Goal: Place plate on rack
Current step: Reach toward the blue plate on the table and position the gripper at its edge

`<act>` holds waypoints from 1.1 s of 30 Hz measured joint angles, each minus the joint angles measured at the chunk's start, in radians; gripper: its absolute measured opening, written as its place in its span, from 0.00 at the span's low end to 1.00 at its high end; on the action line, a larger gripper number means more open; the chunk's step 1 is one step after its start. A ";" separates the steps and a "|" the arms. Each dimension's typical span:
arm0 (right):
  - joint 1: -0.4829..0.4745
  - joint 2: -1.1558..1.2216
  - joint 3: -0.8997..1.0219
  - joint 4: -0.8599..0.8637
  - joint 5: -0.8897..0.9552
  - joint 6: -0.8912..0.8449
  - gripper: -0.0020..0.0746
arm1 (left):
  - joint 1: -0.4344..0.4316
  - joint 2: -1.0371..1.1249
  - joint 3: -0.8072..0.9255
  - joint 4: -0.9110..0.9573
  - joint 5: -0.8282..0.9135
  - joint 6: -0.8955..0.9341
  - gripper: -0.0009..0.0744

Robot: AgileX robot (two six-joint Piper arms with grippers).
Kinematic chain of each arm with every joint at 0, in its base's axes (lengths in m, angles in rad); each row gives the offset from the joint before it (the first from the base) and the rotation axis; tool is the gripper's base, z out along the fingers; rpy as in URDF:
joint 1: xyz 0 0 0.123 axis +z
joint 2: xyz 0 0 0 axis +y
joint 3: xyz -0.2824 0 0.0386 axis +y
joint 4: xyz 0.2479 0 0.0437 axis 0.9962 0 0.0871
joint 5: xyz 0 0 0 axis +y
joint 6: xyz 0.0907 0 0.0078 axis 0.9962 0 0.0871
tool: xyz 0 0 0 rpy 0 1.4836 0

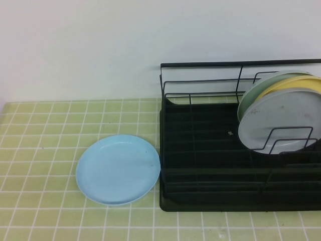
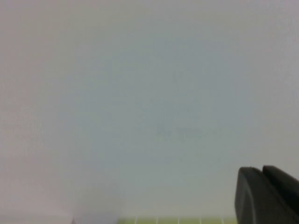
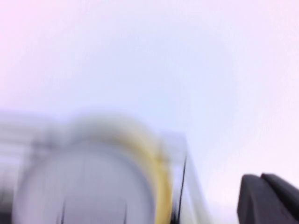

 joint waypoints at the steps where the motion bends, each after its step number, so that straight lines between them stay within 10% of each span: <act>1: 0.000 0.000 0.000 0.000 -0.098 0.000 0.02 | 0.000 0.000 0.000 -0.005 0.046 -0.010 0.01; 7: 0.000 -0.001 0.001 0.000 -0.528 0.002 0.02 | 0.000 0.048 0.000 -0.123 0.224 -0.088 0.01; 19: 0.000 -0.001 -0.001 0.068 -0.778 0.014 0.02 | 0.000 0.188 -0.090 -0.540 0.329 0.206 0.01; 33: 0.000 -0.001 -0.236 -0.242 0.082 0.406 0.02 | 0.000 0.419 -0.401 -0.896 0.476 0.518 0.50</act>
